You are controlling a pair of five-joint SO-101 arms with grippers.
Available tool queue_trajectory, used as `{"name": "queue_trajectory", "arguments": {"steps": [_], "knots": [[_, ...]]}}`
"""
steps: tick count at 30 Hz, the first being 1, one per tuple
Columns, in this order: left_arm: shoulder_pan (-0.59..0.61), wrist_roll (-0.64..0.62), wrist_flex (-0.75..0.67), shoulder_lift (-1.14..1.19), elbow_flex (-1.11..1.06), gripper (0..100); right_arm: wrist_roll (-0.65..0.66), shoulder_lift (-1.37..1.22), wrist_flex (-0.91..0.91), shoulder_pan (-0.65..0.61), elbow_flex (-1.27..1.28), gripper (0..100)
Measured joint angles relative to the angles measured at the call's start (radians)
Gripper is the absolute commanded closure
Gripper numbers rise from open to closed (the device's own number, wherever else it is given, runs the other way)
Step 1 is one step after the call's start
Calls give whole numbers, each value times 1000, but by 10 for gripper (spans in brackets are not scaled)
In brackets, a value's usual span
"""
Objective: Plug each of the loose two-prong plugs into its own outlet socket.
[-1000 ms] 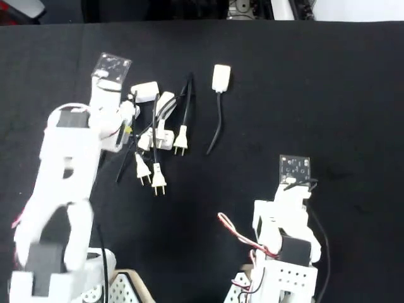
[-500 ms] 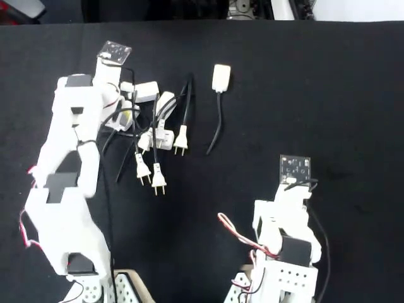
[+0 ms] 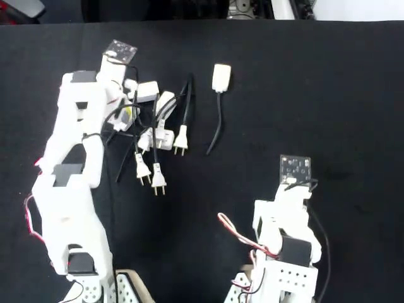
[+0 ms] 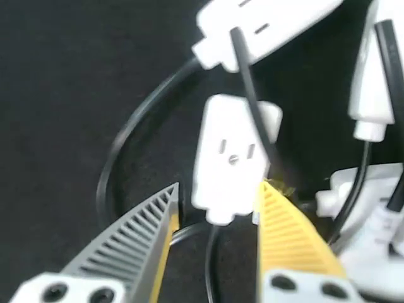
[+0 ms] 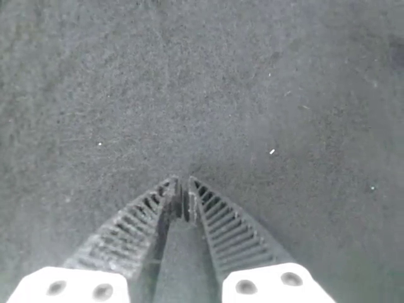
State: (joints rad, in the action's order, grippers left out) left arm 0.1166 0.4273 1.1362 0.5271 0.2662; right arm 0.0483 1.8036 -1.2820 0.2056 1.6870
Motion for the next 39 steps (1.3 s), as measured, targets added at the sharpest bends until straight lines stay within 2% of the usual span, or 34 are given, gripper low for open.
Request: {"name": "queue_trajectory", "arguments": {"steps": [8, 14, 21, 28, 39], "knots": [[-8, 2, -63, 77, 3, 814, 0, 0, 0, 0, 0, 976], [-12, 2, -64, 81, 3, 975, 0, 0, 0, 0, 0, 976], [-14, 2, -54, 81, 3, 972, 0, 0, 0, 0, 0, 976], [-52, -2, 147, -26, 8, 972, 0, 0, 0, 0, 0, 976], [-94, 11, 488, -493, 8, 972, 0, 0, 0, 0, 0, 976]]}}
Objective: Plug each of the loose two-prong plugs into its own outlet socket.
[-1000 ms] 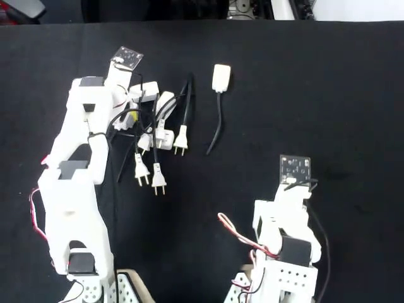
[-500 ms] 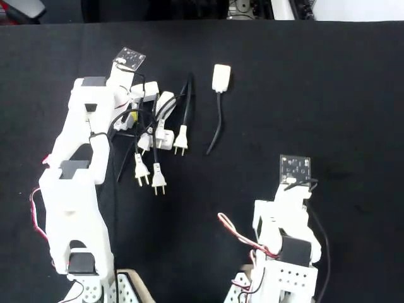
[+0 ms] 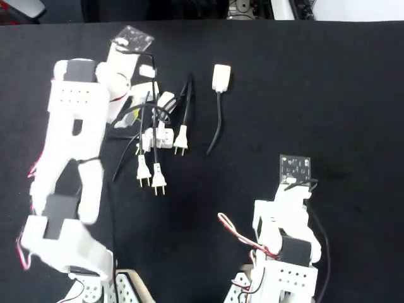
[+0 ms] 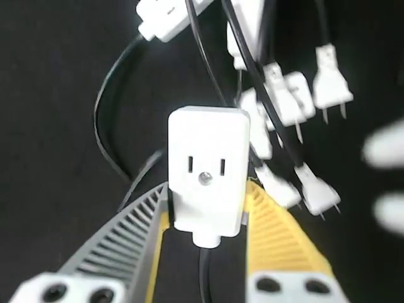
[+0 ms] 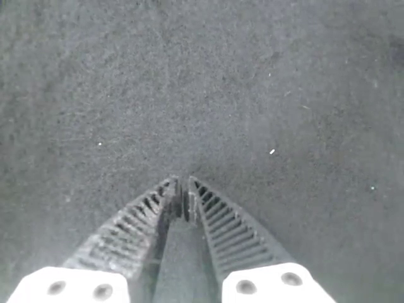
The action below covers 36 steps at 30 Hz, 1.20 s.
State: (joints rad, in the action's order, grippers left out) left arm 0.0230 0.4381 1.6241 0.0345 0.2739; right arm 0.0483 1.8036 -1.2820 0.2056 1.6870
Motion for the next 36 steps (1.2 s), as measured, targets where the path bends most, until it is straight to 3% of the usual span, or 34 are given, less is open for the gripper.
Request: {"name": "queue_trajectory", "arguments": {"steps": [5, 11, 14, 19, 22, 25, 29, 36], "knots": [[-80, 51, 114, -166, -74, 972, 0, 0, 0, 0, 0, 976], [-322, 64, 114, -417, -537, 972, 0, 0, 2, 0, 0, 976], [-482, 64, 32, -588, -824, 972, 0, 0, 3, 0, 0, 976], [-654, 66, -252, -913, -1283, 967, 0, 0, 3, 0, 0, 976], [-672, 68, -416, -1085, -1525, 960, 0, 0, 3, 0, 0, 976], [-675, 112, -503, -1212, -1680, 859, 0, 0, 3, 0, 0, 976], [-675, 118, -473, -1326, -1700, 723, 0, 0, 3, 0, 0, 976], [-675, 117, -391, -1470, -1711, 719, 0, 0, 3, 0, 0, 976]]}}
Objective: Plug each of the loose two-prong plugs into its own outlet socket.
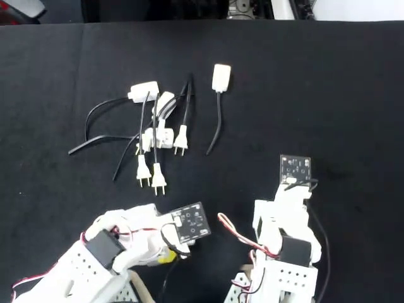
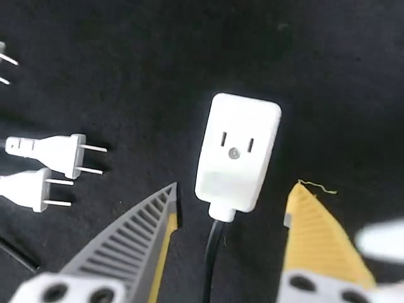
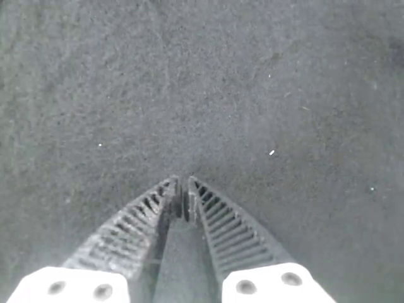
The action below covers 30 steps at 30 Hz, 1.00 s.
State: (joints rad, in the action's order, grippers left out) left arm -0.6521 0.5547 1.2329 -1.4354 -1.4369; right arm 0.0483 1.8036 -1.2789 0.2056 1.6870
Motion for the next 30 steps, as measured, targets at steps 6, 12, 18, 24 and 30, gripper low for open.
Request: {"name": "queue_trajectory", "arguments": {"steps": [6, 12, 18, 24, 30], "knots": [[41, 0, 72, -121, 6, 719, 0, 0, 0, 0, 0, 976], [-32, 31, 103, -172, 6, 719, 0, 0, 0, 0, 0, 976], [-144, 112, 135, -141, 71, 737, 0, 0, 0, 0, 0, 976], [-155, 219, 121, -43, 100, 772, 0, 0, 0, 0, 0, 976], [-157, 241, -71, 98, 20, 775, 0, 0, 0, 0, 0, 976]]}}
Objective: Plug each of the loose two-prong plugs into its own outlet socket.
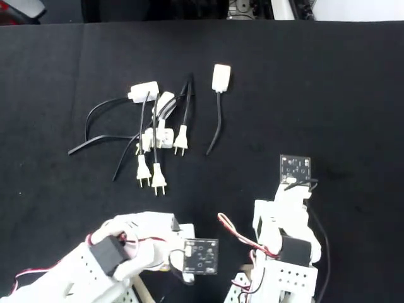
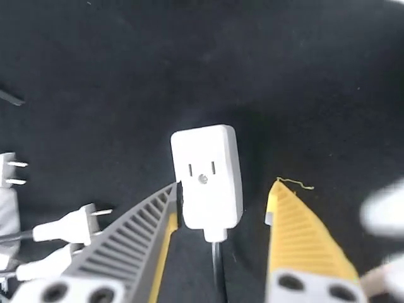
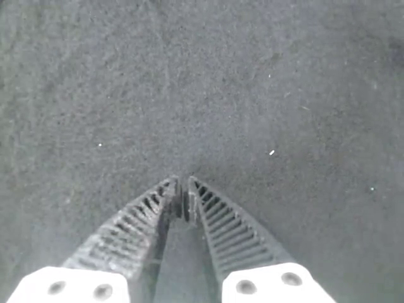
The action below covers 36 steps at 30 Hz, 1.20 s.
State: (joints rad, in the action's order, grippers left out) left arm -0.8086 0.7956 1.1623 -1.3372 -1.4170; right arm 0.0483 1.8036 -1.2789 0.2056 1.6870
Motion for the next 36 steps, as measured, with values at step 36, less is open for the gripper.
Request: {"name": "queue_trajectory", "arguments": {"steps": [36], "knots": [[299, -313, -344, 339, 106, 777, 0, 0, 0, 0, 0, 976]]}}
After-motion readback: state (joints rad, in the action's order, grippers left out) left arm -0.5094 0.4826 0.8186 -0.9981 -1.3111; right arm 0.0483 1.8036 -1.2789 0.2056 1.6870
